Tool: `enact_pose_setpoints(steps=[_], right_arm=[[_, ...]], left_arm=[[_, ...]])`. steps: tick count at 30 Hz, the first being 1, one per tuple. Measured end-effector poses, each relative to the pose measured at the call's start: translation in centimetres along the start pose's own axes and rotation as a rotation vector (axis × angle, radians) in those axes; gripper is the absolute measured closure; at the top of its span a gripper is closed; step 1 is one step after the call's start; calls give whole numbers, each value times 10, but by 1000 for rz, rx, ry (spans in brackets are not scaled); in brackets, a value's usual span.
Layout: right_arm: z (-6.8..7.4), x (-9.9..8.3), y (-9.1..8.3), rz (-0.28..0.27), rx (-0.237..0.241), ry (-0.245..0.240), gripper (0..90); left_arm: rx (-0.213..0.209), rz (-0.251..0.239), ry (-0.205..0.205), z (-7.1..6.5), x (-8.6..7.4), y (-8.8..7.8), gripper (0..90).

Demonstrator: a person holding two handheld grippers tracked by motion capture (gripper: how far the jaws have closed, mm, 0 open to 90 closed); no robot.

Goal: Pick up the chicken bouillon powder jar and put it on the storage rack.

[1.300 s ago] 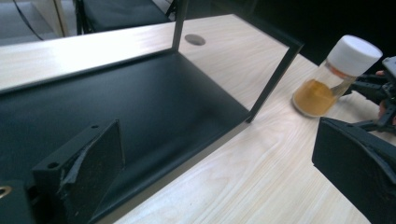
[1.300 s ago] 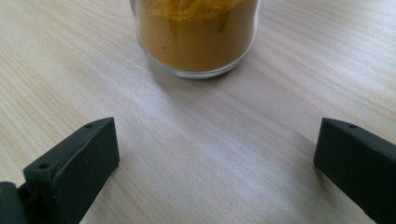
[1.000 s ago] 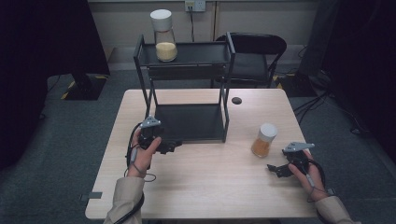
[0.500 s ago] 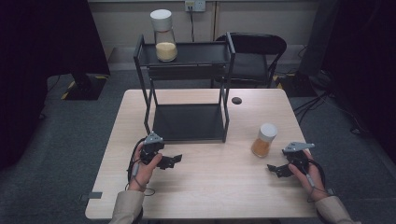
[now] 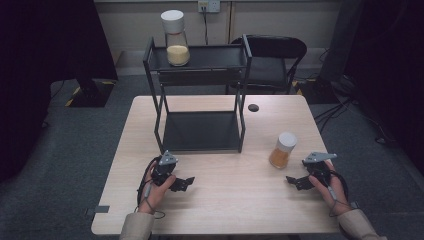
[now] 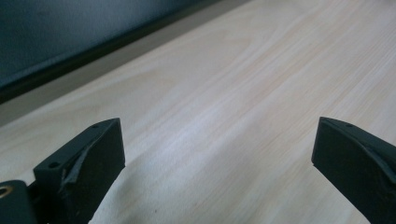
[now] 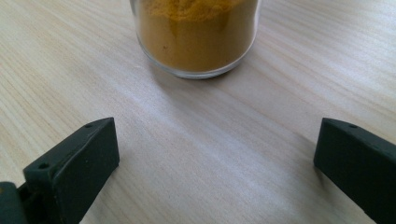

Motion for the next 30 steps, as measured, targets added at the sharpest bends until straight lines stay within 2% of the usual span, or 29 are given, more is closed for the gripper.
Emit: enact_pose_setpoints(steps=[4, 6, 10, 15, 17, 30], right_arm=[[0, 0, 0, 0, 0, 0, 0], [0, 0, 0, 1, 0, 0, 0], [0, 0, 0, 2, 0, 0, 0], [0, 0, 0, 0, 0, -1, 0], [0, 0, 0, 0, 0, -1, 0], [0, 0, 0, 0, 1, 2, 0]], left_arm=[[16, 22, 13, -3, -4, 3, 23], [24, 17, 27, -4, -7, 3, 26], [42, 48, 61, -8, -8, 4, 27], [37, 60, 101, -9, -11, 6, 7], [31, 47, 102, -8, -14, 6, 1], [30, 48, 103, -7, -14, 6, 0]])
Point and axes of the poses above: each handheld gripper's, and its own axes: y roughly forward along the jaws, x roughly out of its top, z roughly to its left, the point moved 5 cm from there along y, roughly forward along the jaws, and after that the axes turned 5 degrees about -x, right-handed, at the moved point
